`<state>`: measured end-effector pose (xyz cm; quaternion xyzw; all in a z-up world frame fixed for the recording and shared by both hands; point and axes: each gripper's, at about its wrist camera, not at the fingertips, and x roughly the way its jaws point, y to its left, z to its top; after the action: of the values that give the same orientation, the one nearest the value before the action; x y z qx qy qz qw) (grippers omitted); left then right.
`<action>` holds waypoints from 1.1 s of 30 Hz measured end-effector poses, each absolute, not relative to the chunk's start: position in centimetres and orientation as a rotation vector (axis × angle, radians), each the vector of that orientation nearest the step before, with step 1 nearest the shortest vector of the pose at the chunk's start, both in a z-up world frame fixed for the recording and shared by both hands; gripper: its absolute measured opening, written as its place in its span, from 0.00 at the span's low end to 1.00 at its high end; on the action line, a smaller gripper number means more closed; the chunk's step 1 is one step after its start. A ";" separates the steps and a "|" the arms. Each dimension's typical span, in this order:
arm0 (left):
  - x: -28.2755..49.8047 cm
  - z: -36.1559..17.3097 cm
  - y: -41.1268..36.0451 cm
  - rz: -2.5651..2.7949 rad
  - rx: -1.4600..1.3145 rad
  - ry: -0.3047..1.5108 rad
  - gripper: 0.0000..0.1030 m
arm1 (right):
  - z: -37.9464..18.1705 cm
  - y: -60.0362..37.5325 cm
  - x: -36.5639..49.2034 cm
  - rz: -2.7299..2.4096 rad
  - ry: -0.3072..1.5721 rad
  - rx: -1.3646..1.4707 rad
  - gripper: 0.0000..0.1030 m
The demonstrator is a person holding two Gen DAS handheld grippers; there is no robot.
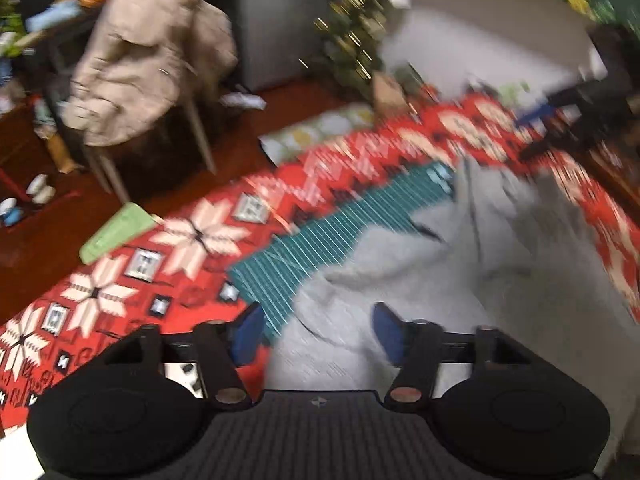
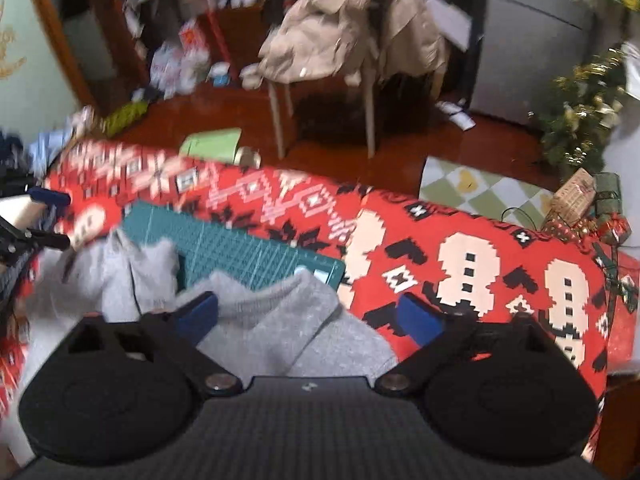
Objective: Fold clothes
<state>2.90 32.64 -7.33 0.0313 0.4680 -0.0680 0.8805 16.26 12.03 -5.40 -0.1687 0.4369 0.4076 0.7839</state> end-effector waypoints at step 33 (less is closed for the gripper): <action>10.2 -10.9 31.5 -0.627 0.606 1.147 0.35 | -10.1 19.5 17.9 1.410 0.866 -1.206 0.23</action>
<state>10.19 31.50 -10.85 0.2775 0.5253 -0.2871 0.7514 17.90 19.52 -10.07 -0.5031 0.3613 0.5881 0.5201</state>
